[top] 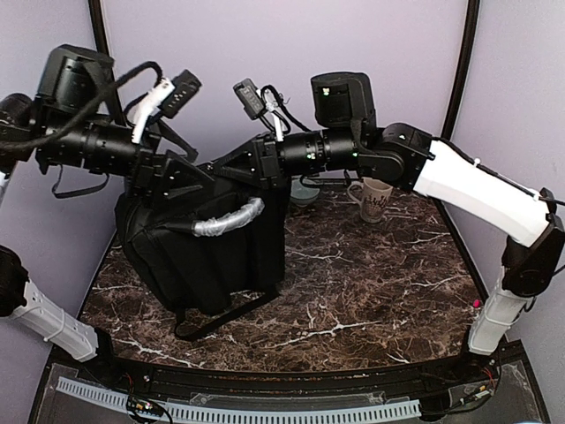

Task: Pack the student bag
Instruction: Hold the student bag at the center of the board.

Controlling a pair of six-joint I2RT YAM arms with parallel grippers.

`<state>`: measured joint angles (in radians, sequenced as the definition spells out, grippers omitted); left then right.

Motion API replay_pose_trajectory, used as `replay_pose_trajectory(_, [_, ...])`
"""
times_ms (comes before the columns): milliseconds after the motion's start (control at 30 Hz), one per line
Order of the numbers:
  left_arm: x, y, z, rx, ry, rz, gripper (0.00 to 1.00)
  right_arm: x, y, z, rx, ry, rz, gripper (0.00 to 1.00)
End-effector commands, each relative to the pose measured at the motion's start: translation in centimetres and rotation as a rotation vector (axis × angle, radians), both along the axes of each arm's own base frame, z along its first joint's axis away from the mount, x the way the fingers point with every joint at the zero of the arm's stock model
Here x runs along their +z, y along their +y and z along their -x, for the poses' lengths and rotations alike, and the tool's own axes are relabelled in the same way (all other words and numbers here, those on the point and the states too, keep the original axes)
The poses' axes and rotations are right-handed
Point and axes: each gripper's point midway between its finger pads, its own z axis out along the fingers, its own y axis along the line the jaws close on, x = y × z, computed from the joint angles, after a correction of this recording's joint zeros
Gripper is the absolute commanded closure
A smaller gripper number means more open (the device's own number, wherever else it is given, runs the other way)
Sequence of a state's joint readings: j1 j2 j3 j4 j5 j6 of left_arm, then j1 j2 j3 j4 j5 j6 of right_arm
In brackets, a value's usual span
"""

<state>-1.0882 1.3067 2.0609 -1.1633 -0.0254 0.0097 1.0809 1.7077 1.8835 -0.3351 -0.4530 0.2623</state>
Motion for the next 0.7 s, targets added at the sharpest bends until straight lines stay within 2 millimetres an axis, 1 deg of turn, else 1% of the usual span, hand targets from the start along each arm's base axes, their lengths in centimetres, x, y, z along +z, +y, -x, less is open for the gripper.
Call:
replay_pose_trajectory(0, [-1.4, 0.1, -0.9, 0.037, 0.014, -0.083, 0.20, 3.4, 0.9, 1.5, 0.064, -0.067, -0.116, 1.00])
replay_pose_trajectory(67, [-2.6, 0.2, -1.6, 0.057, 0.001, -0.146, 0.24, 3.3, 1.0, 1.4, 0.062, -0.066, -0.123, 1.00])
replay_pose_trajectory(167, [-4.2, 0.1, -2.4, 0.065, -0.009, -0.231, 0.36, 3.2, 0.9, 1.4, 0.060, -0.067, -0.127, 1.00])
replay_pose_trajectory(233, [-4.6, 0.0, -2.8, 0.072, -0.019, -0.263, 0.43, 3.0, 0.8, 1.4, 0.054, -0.073, -0.120, 1.00])
replay_pose_trajectory(300, [-4.6, 0.2, -3.2, 0.090, -0.033, -0.271, 0.47, 2.9, 0.7, 1.1, 0.041, -0.084, -0.112, 1.00])
replay_pose_trajectory(400, [-4.2, 1.2, -3.2, 0.116, -0.049, -0.278, 0.48, 2.9, 0.3, 0.7, 0.017, -0.098, -0.107, 1.00])
replay_pose_trajectory(433, [-4.1, 1.6, -3.1, 0.122, -0.051, -0.281, 0.47, 2.9, 0.1, 0.5, 0.008, -0.102, -0.108, 1.00])
replay_pose_trajectory(500, [-4.2, 2.5, -2.5, 0.125, -0.029, -0.286, 0.39, 3.0, -0.4, 0.2, -0.008, -0.104, -0.109, 1.00])
replay_pose_trajectory(533, [-4.5, 2.8, -2.3, 0.126, -0.016, -0.299, 0.37, 2.9, -0.6, 0.0, -0.014, -0.104, -0.109, 1.00])
replay_pose_trajectory(600, [-5.9, 3.7, -2.2, 0.145, 0.013, -0.355, 0.36, 2.8, -1.0, -0.3, -0.026, -0.106, -0.107, 1.00])
replay_pose_trajectory(667, [-7.2, 4.1, -2.2, 0.154, 0.029, -0.399, 0.36, 2.8, -1.3, -0.5, -0.031, -0.107, -0.107, 1.00])
